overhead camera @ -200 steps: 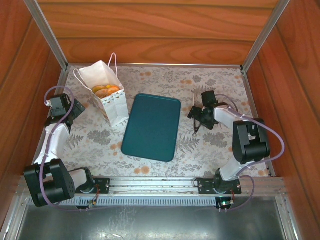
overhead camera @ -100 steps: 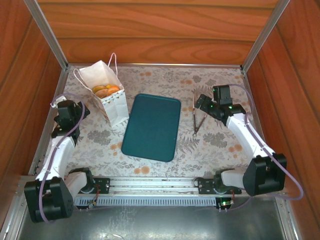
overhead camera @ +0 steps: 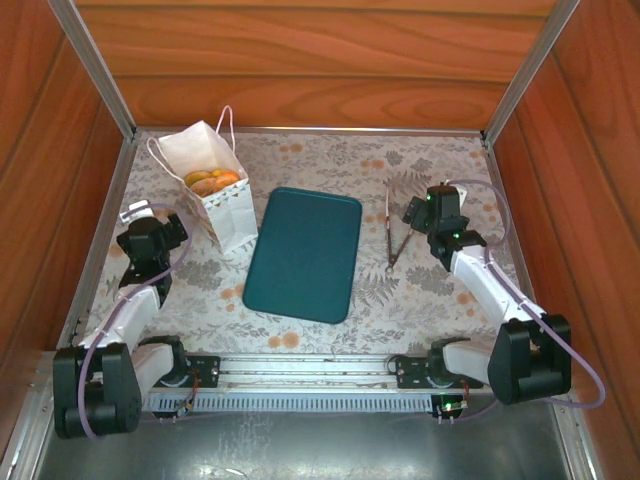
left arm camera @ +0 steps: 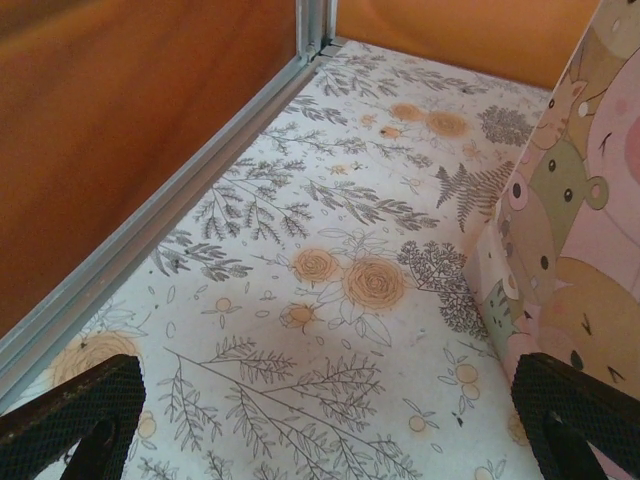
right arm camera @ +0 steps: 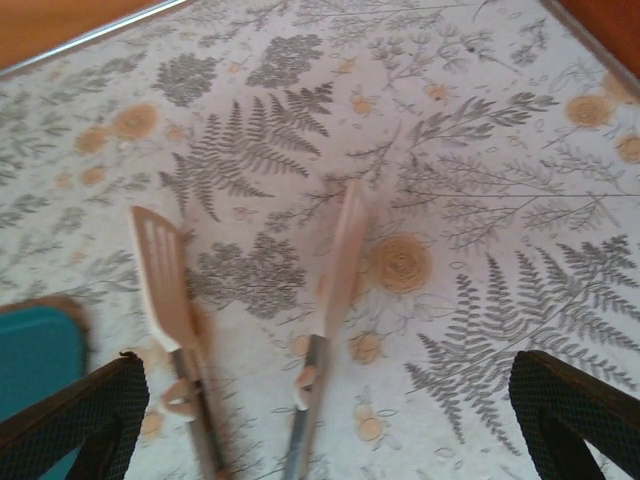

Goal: Place the fake bread into the paper bag

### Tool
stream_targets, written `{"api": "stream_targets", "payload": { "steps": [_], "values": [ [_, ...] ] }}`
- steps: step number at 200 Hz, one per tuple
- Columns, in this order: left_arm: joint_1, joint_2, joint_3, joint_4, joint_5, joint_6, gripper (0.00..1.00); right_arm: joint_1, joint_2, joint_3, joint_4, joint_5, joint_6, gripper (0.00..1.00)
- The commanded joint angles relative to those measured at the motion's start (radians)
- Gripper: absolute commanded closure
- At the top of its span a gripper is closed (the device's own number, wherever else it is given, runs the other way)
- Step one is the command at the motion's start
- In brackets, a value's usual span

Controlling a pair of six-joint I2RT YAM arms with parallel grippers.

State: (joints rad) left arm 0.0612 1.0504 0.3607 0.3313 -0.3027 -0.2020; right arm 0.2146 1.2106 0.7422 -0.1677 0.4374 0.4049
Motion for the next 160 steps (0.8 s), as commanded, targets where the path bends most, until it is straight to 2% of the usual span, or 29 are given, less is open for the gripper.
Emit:
{"api": "stream_targets", "payload": {
  "steps": [1,22,56,83,120,146,160],
  "values": [
    [-0.015,0.07,-0.006,0.177,-0.019,0.04,0.0,-0.008,-0.004,-0.059,0.188,0.118,-0.105,0.0],
    [-0.048,0.155,-0.014,0.285,-0.05,0.064,0.0,-0.011,0.013,-0.1,0.255,0.147,-0.175,0.0],
    [-0.085,0.296,-0.003,0.399,-0.066,0.105,0.0,-0.022,0.046,-0.171,0.417,0.124,-0.302,0.0],
    [-0.096,0.399,0.005,0.49,-0.06,0.134,0.0,-0.042,0.09,-0.219,0.552,0.052,-0.34,0.0],
    [-0.096,0.515,-0.003,0.614,-0.039,0.15,0.0,-0.061,0.203,-0.283,0.826,-0.028,-0.402,0.0],
    [-0.096,0.517,0.0,0.614,-0.035,0.156,0.0,-0.082,0.24,-0.299,0.891,-0.095,-0.407,0.0],
    [-0.098,0.523,0.004,0.612,-0.036,0.157,0.0,-0.088,0.272,-0.341,0.996,-0.123,-0.416,0.0]
  ]
}}
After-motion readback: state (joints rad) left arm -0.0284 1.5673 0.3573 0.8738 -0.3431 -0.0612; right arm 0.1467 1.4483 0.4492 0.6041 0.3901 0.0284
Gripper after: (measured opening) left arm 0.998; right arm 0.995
